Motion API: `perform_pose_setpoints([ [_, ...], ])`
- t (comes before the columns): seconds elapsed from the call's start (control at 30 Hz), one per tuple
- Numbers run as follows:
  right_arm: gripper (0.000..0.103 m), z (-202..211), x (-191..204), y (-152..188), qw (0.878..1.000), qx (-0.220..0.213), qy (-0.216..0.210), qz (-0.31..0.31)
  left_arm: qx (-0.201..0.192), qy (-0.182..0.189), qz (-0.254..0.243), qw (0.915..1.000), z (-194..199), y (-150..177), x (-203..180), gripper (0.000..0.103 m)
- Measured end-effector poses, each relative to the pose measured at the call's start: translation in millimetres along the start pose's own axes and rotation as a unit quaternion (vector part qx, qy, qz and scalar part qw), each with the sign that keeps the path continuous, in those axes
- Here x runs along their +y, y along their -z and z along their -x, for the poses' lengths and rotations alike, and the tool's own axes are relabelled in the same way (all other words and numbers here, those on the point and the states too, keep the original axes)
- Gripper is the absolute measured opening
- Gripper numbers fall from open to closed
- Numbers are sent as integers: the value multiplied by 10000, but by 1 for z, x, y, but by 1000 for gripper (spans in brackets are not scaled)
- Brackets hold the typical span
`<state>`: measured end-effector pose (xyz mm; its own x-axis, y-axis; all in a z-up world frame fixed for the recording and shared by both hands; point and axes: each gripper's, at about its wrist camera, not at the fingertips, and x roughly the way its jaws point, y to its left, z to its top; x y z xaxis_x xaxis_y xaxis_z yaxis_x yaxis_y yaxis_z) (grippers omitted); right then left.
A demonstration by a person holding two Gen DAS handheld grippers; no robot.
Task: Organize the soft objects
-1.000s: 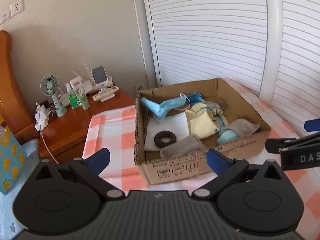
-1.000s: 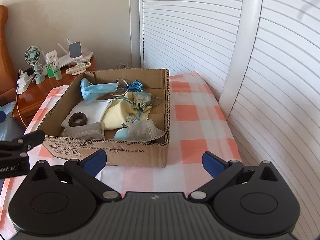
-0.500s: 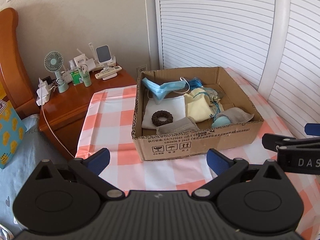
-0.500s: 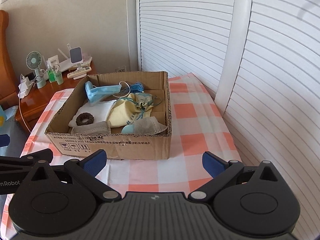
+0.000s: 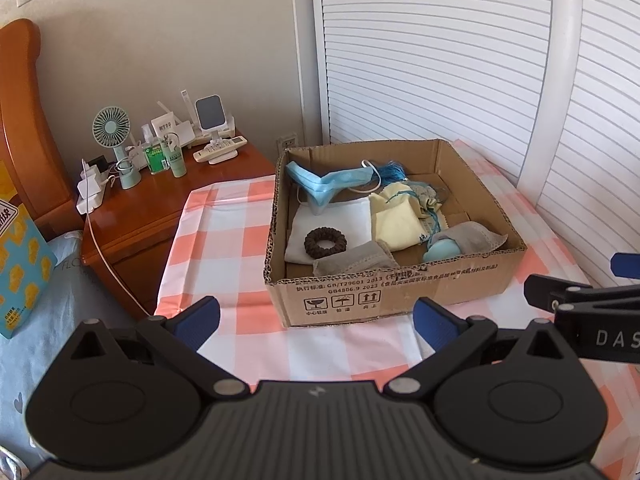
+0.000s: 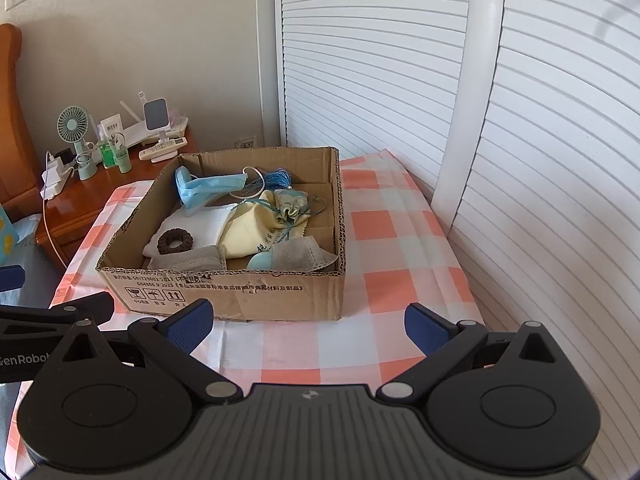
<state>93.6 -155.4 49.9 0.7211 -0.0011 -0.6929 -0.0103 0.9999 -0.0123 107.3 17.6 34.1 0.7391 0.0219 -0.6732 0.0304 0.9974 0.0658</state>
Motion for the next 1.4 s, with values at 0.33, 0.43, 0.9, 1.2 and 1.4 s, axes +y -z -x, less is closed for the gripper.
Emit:
perform_pose_setpoints([
  [0.33, 103, 1, 1, 0, 10000, -14, -23, 7, -7, -49, 2, 10000, 2, 0, 0, 102],
  [0.43, 103, 2, 0, 0, 10000, -16, -26, 7, 1, -46, 4, 10000, 2, 0, 0, 102],
  [0.9, 103, 2, 2, 0, 10000, 8, -49, 36, 12, -81, 21, 10000, 3, 1, 1, 102],
  [1.2, 103, 4, 1, 1, 10000, -6, -71, 32, 9, -115, 26, 9999, 6, 1, 1, 102],
  [1.4, 103, 5, 0, 1, 10000, -7, -83, 23, 9, -117, 25, 9999, 7, 1, 0, 102],
])
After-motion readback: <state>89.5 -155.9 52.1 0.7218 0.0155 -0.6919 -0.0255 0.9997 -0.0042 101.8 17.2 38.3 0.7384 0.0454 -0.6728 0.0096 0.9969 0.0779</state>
